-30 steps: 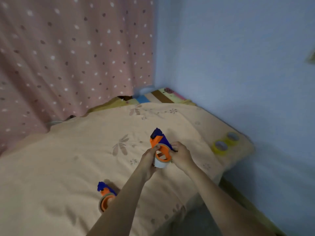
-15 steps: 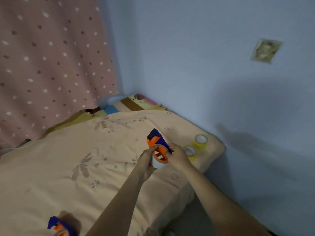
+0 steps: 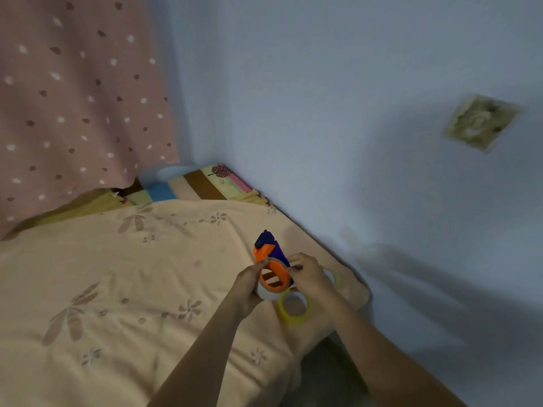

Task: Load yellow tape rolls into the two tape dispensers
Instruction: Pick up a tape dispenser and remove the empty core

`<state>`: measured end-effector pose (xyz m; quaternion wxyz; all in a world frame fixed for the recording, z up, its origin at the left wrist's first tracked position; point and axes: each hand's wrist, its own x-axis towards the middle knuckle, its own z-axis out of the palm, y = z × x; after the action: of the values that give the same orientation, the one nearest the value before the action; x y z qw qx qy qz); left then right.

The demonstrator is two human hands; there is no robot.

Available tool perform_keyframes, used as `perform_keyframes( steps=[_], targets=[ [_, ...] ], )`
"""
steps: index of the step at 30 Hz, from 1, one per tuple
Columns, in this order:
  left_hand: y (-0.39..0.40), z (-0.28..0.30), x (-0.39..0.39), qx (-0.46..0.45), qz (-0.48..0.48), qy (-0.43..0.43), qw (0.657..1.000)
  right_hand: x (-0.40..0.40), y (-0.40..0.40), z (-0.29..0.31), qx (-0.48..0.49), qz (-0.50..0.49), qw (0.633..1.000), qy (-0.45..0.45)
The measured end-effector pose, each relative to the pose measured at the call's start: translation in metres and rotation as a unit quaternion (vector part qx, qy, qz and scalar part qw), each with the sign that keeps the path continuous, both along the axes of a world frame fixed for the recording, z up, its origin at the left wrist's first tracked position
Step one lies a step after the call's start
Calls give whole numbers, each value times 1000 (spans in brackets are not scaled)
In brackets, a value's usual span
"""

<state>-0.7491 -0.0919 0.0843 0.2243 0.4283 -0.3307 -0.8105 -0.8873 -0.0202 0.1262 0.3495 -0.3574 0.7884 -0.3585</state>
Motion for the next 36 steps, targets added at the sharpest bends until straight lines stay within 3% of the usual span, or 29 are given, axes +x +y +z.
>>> perform_keyframes(
  steps=[9, 15, 22, 27, 30, 34, 36],
  targets=[
    [-32, 3, -48, 3, 26, 14, 1000, -82, -50, -18, 22, 82, 996, -14],
    [-52, 4, -66, 15, 97, -10, 995, -117, -99, -20, -2, 195, 980, 32],
    [-61, 1, -66, 33, 181, 31, 982, -121, -144, -24, -33, 264, 962, 59],
    [-67, -5, -65, 9, 208, 6, 978, -99, -144, -26, -48, 245, 964, 92],
    [-73, -13, -59, 4, 214, 1, 977, -80, -133, -19, 12, 346, 937, 49],
    [-80, -10, -55, 8, 221, 7, 975, -60, -126, -12, 6, 393, 884, 253],
    [-82, -9, -55, 20, 217, 4, 976, -53, -126, -12, 10, 404, 873, 271]
  ],
)
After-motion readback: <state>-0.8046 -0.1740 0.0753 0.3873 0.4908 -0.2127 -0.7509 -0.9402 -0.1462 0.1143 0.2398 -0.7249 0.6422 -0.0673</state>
